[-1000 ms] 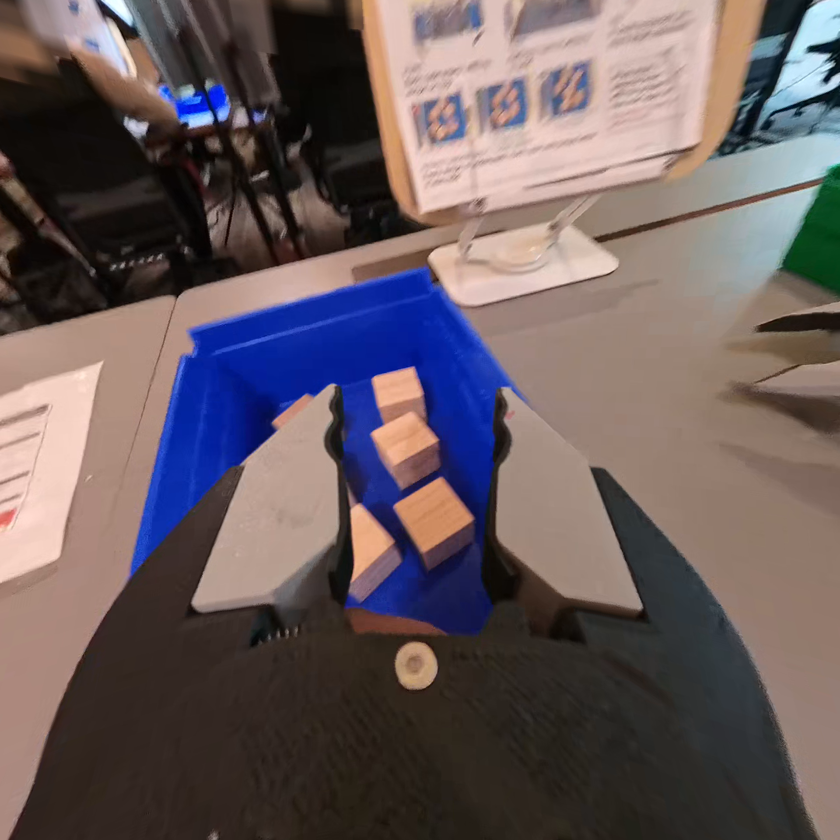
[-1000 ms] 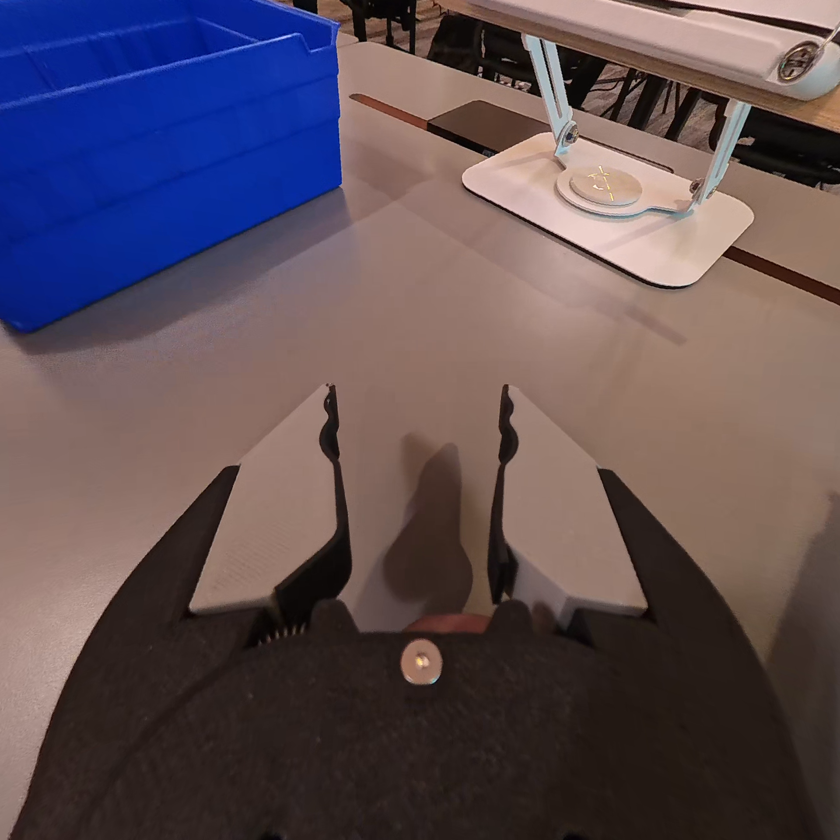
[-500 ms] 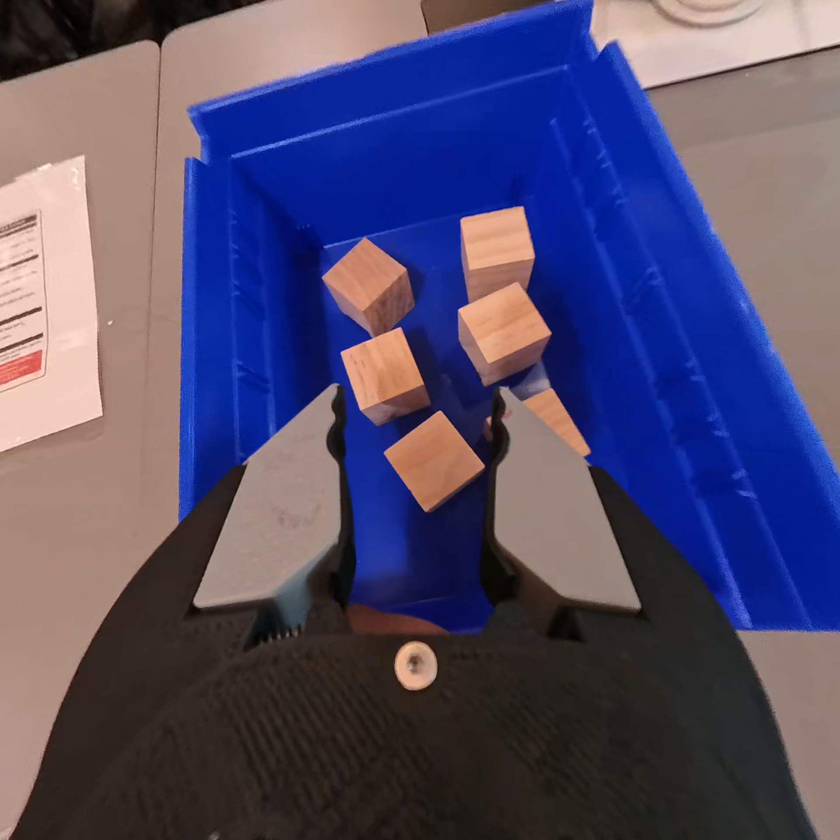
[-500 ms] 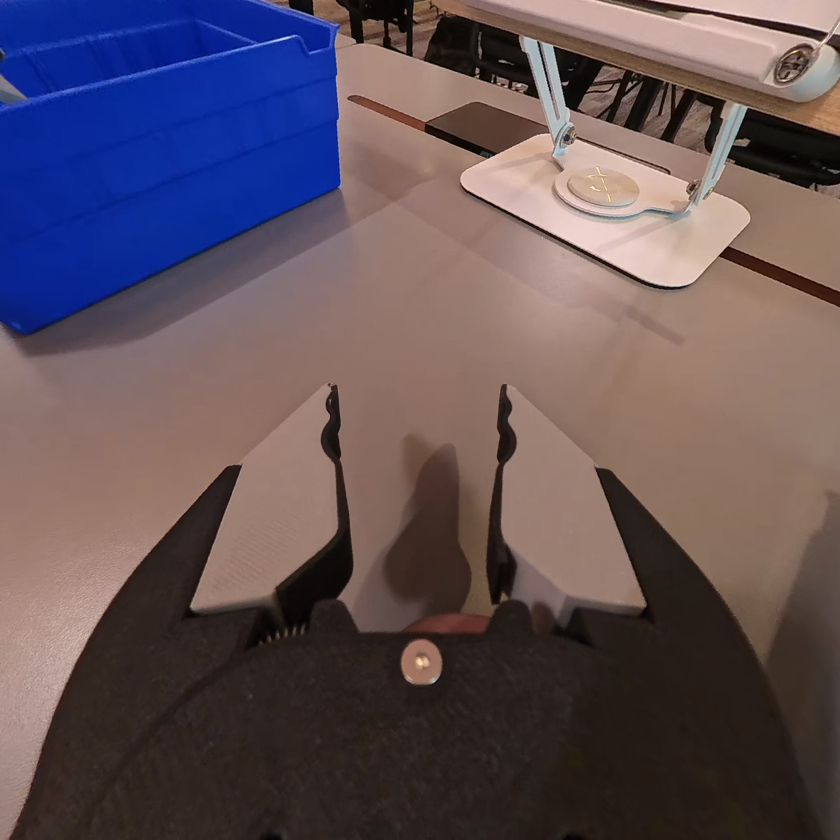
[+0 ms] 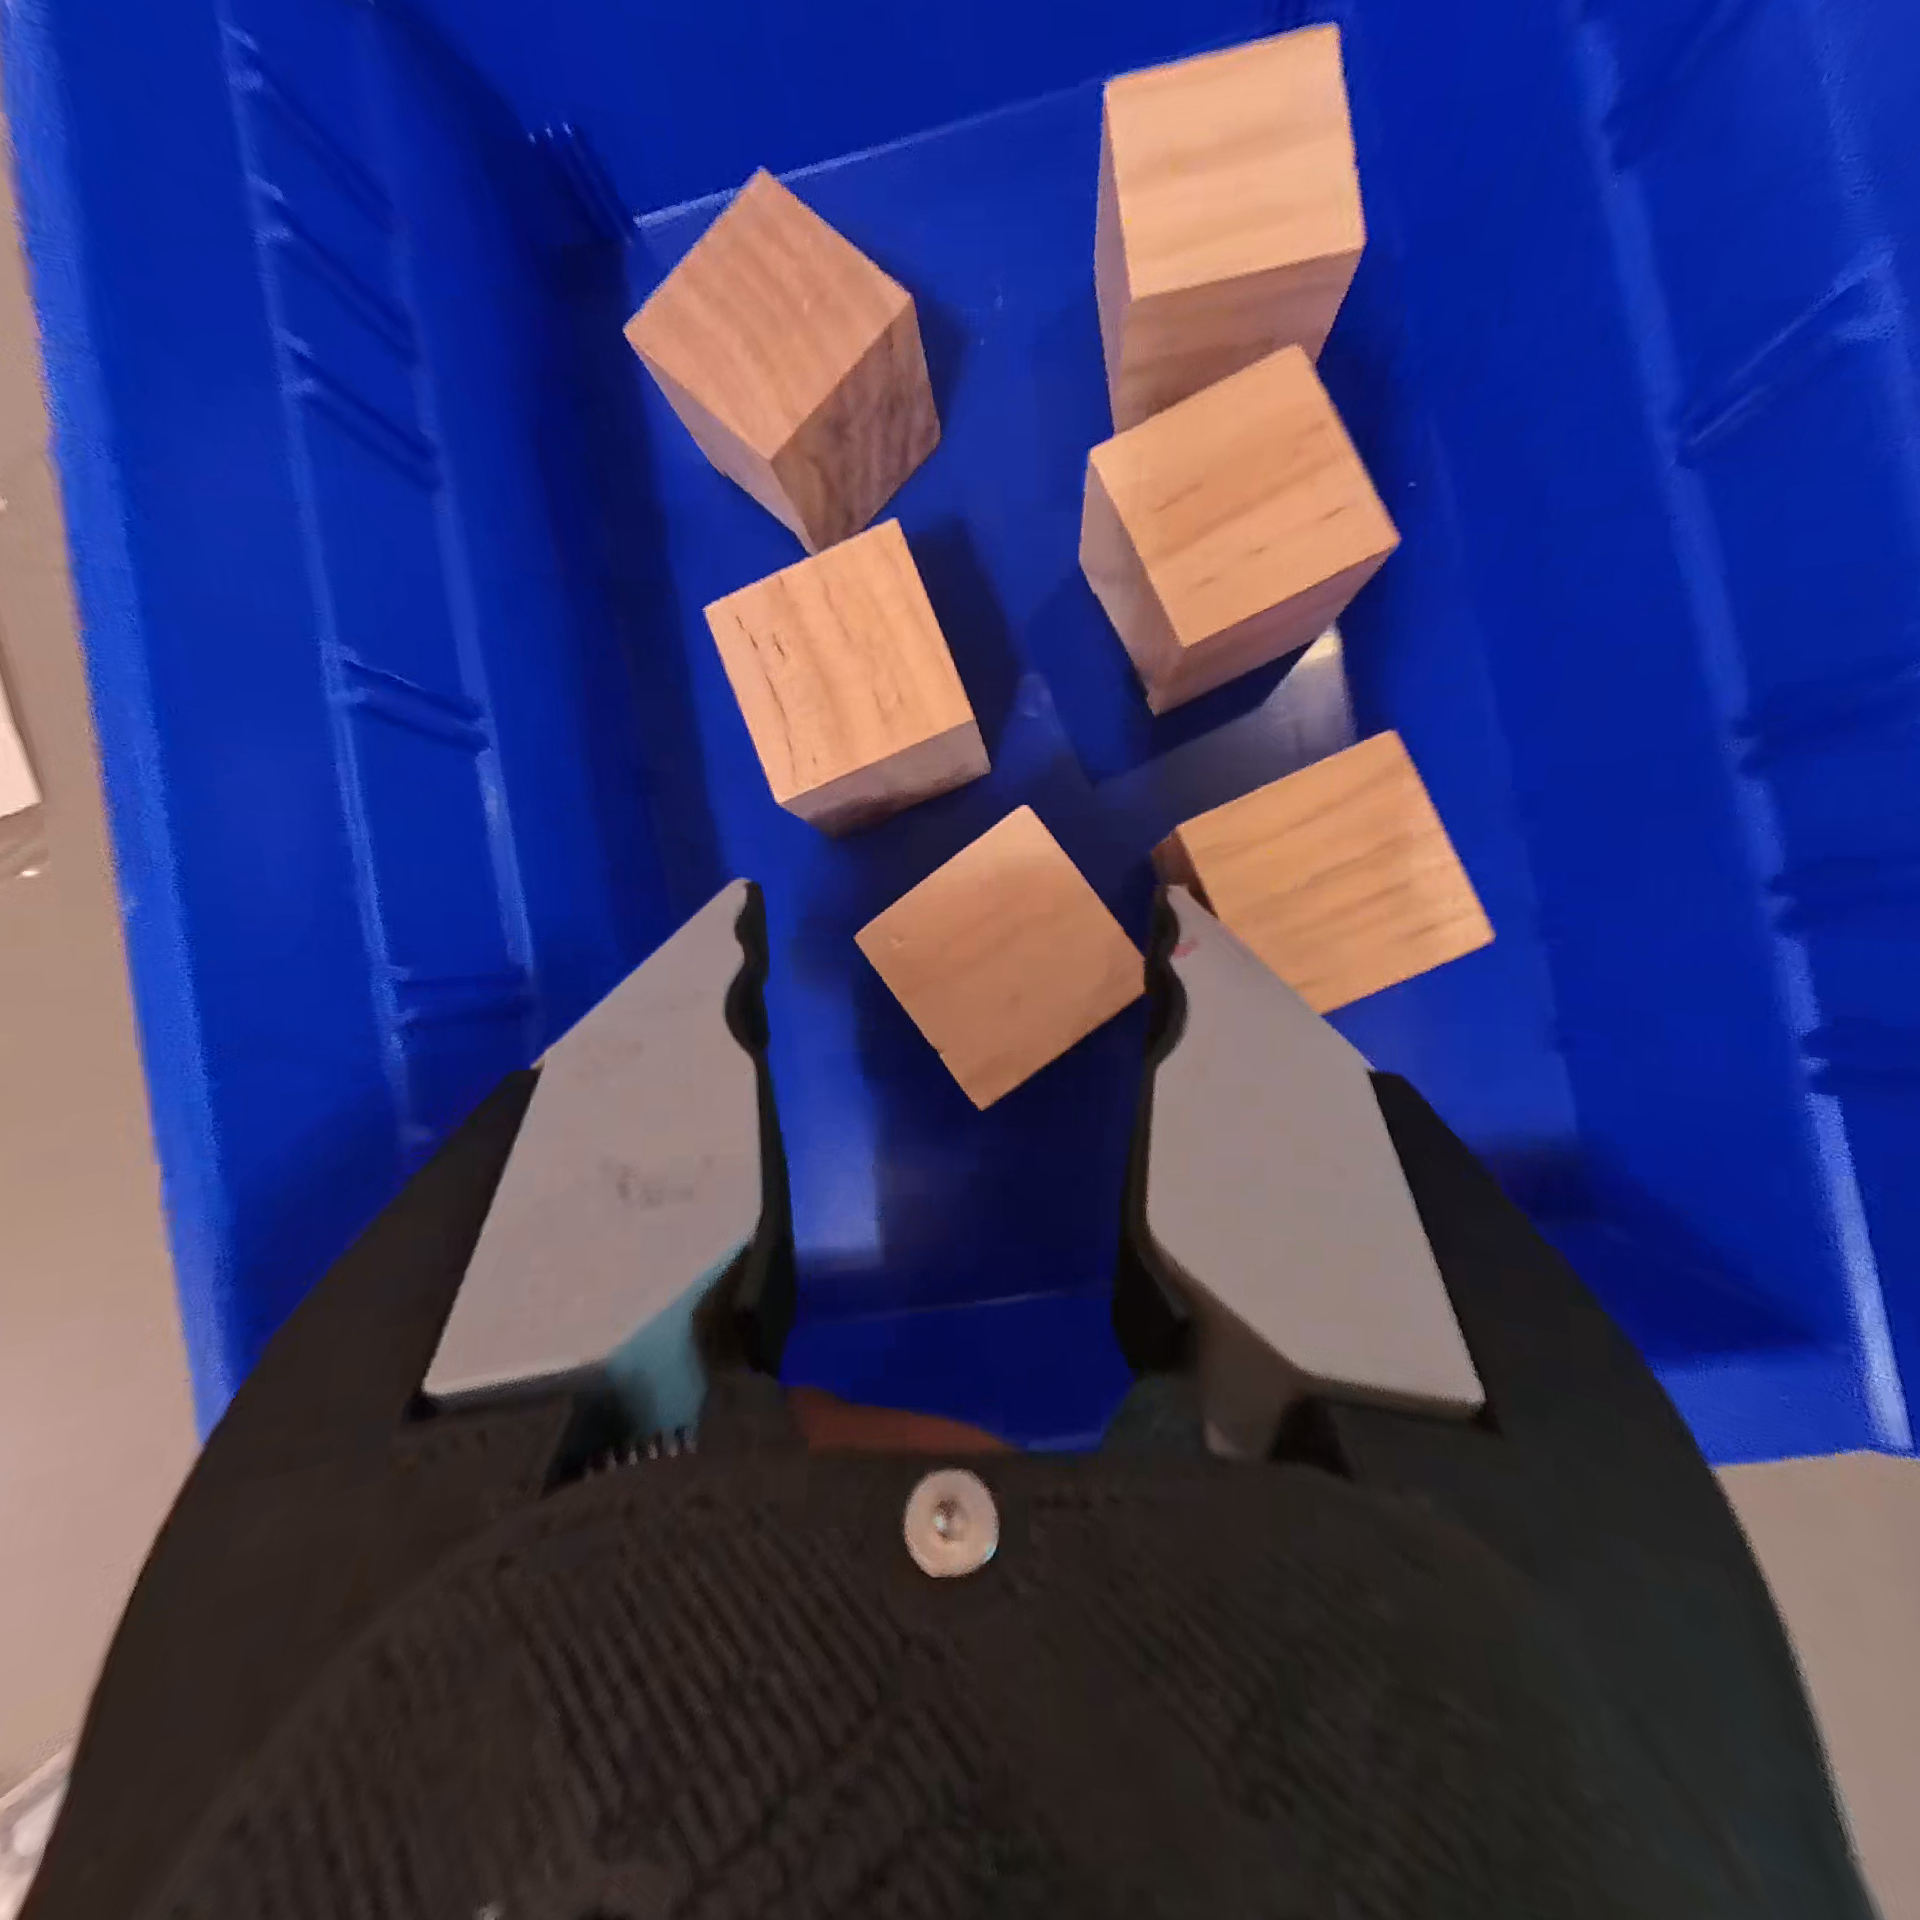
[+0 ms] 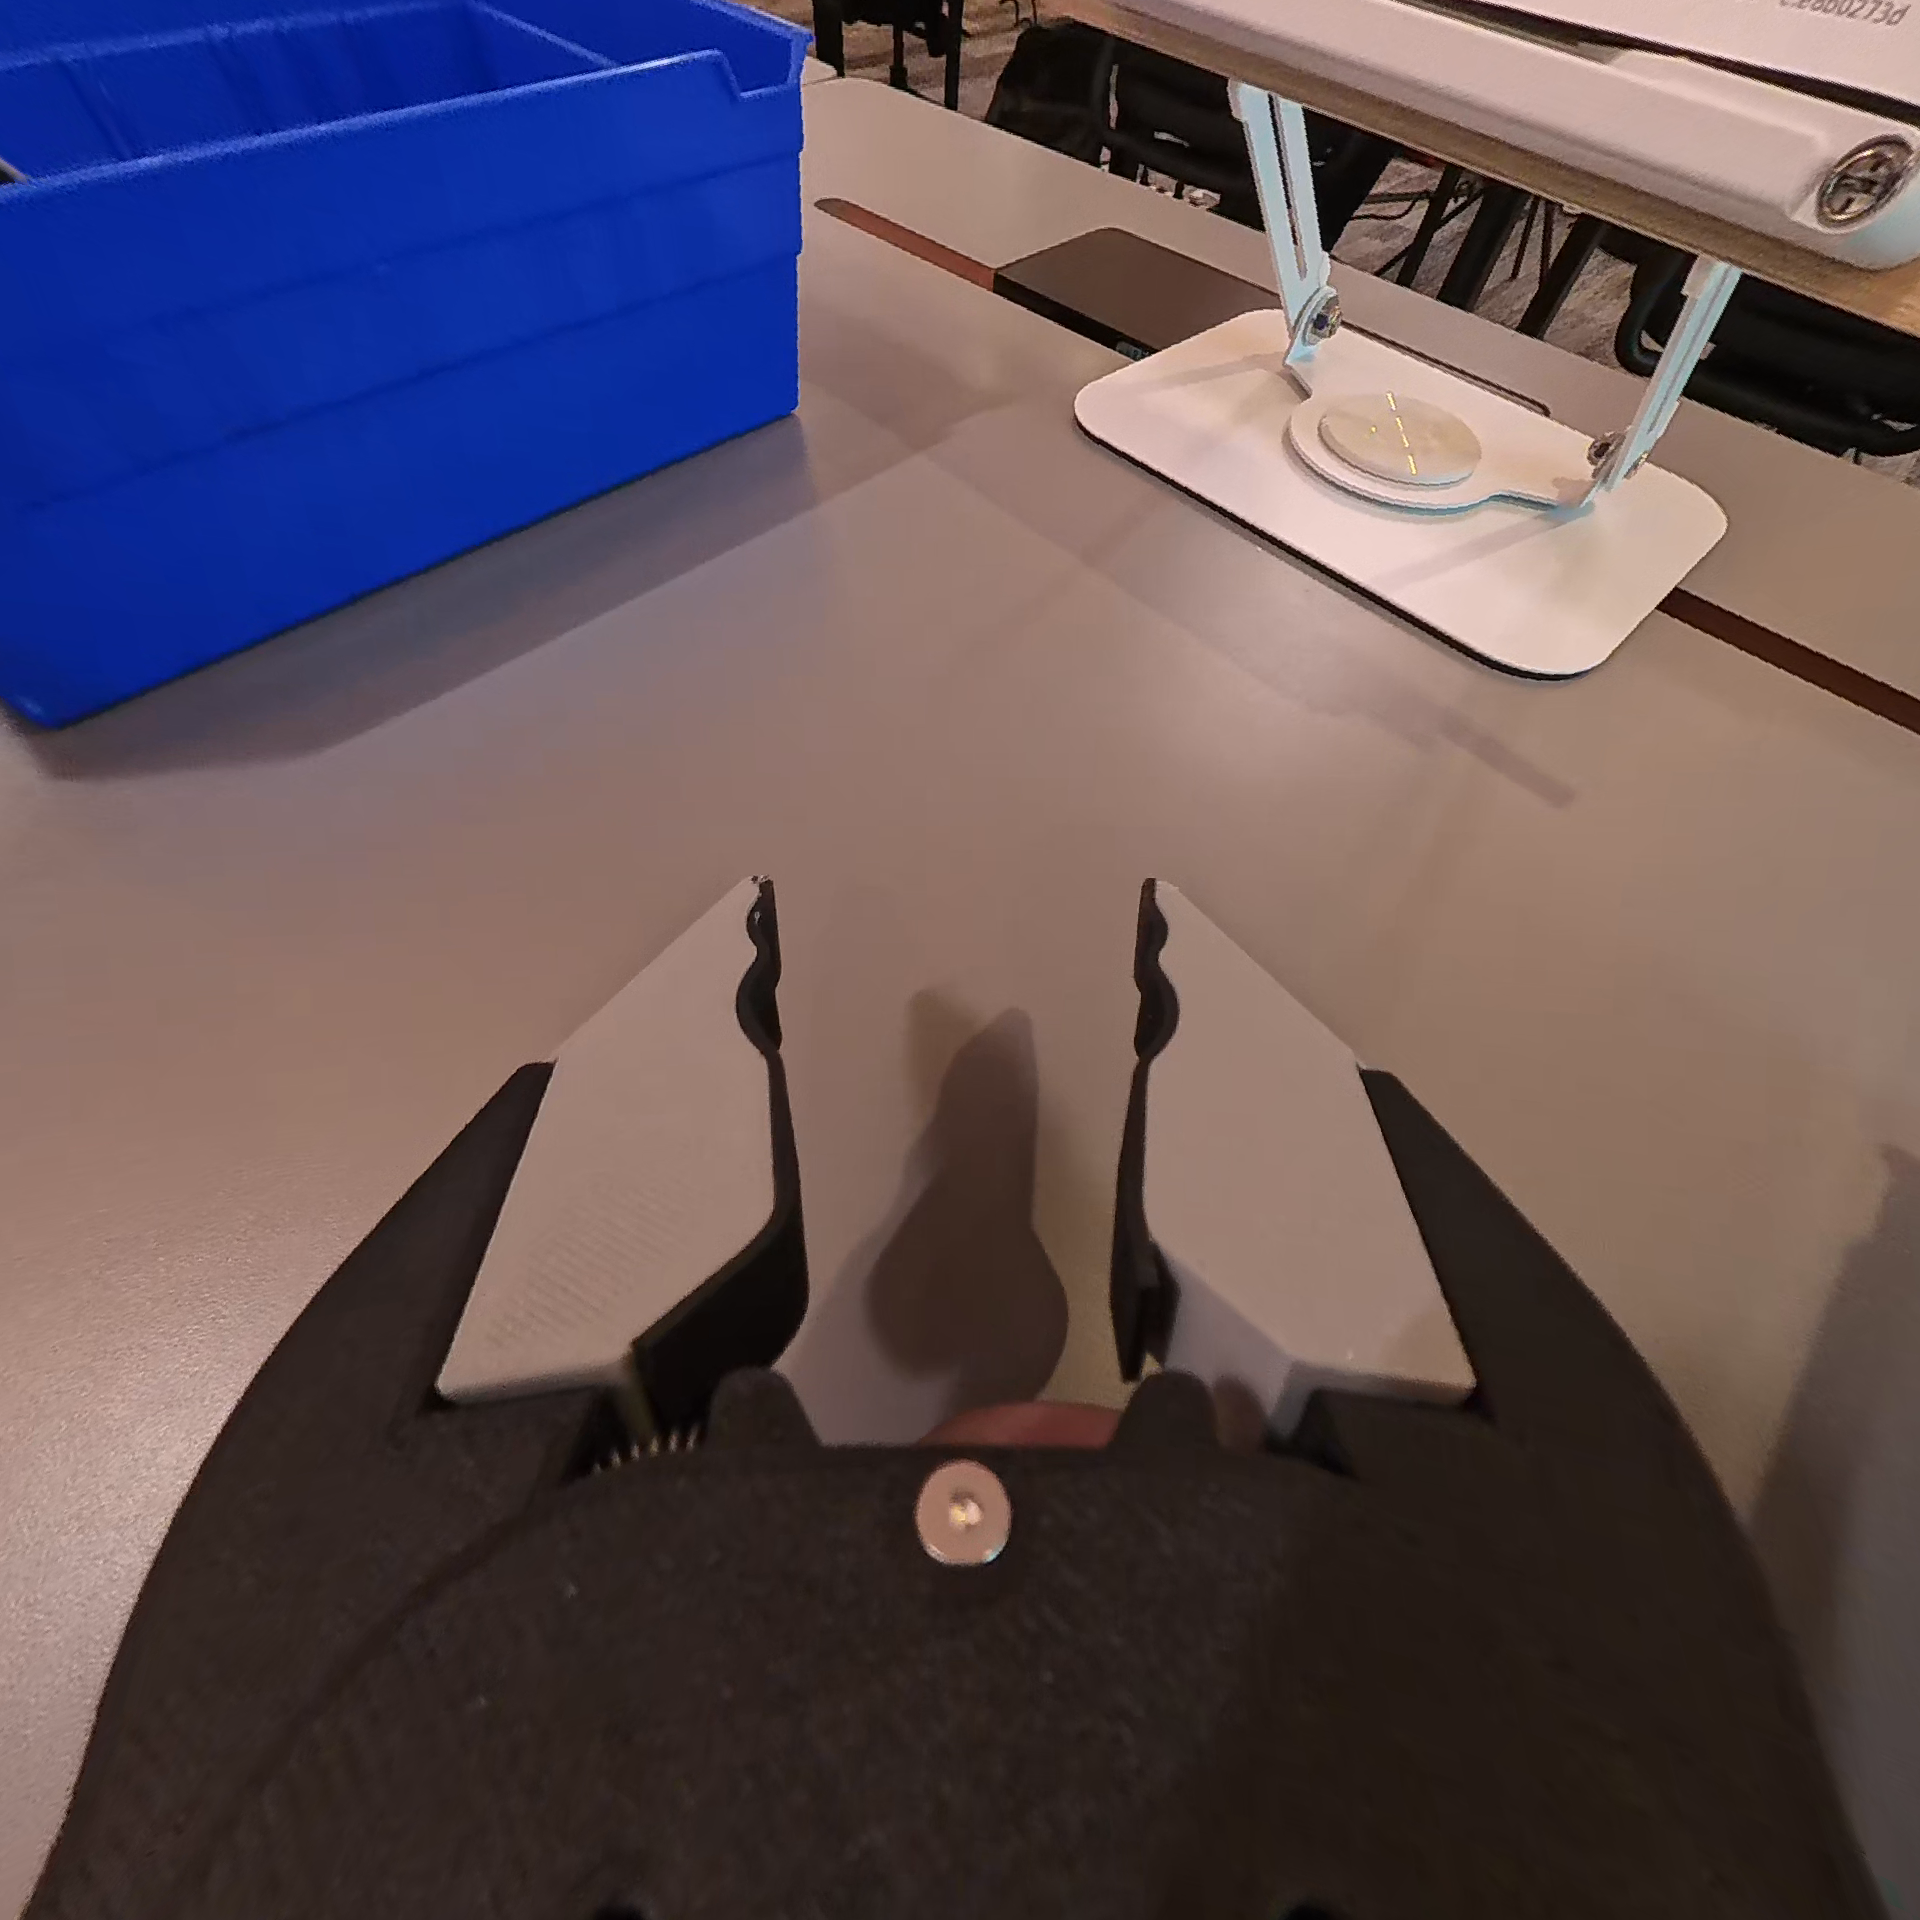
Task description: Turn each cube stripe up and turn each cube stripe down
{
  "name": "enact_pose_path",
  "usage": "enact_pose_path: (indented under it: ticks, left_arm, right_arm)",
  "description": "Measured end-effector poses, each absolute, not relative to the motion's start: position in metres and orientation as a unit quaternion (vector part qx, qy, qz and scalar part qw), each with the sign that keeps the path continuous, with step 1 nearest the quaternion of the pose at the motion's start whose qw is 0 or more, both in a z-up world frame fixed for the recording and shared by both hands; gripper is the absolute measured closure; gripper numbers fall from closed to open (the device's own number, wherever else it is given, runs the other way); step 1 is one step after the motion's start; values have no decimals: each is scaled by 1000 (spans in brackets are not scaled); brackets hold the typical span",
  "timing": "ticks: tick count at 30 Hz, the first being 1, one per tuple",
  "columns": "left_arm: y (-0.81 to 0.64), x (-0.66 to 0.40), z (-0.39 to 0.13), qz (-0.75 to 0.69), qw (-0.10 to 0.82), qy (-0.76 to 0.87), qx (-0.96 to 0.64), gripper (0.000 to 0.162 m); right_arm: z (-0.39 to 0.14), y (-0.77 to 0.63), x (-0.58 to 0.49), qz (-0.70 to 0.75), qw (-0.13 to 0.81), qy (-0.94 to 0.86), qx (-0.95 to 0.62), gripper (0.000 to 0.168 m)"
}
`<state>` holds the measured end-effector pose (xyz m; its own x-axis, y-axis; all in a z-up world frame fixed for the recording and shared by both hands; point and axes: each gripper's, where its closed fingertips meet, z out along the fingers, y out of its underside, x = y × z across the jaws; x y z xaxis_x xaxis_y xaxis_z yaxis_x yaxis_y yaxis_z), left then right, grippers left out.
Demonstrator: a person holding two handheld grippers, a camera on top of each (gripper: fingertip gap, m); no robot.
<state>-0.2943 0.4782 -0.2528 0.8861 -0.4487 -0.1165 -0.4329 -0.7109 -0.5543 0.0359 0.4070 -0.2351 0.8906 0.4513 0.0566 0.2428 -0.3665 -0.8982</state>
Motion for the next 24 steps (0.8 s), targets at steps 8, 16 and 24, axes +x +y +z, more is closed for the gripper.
enact_pose_path:
  ticks: [8, 16, 24]
  left_arm:
    - [472, -286, -276, -37, 251, 280, -926, 98]
    - [483, -286, -247, -9, 325, 305, -895, 101]
    - [450, -208, -108, -225, 534, 341, -740, 101]
  right_arm:
    - [-234, 407, 37, 103, 523, -207, -820, 102]
    - [-235, 406, 35, 97, 522, -216, -819, 102]
    - [-217, 392, 9, 192, 532, -247, -787, 101]
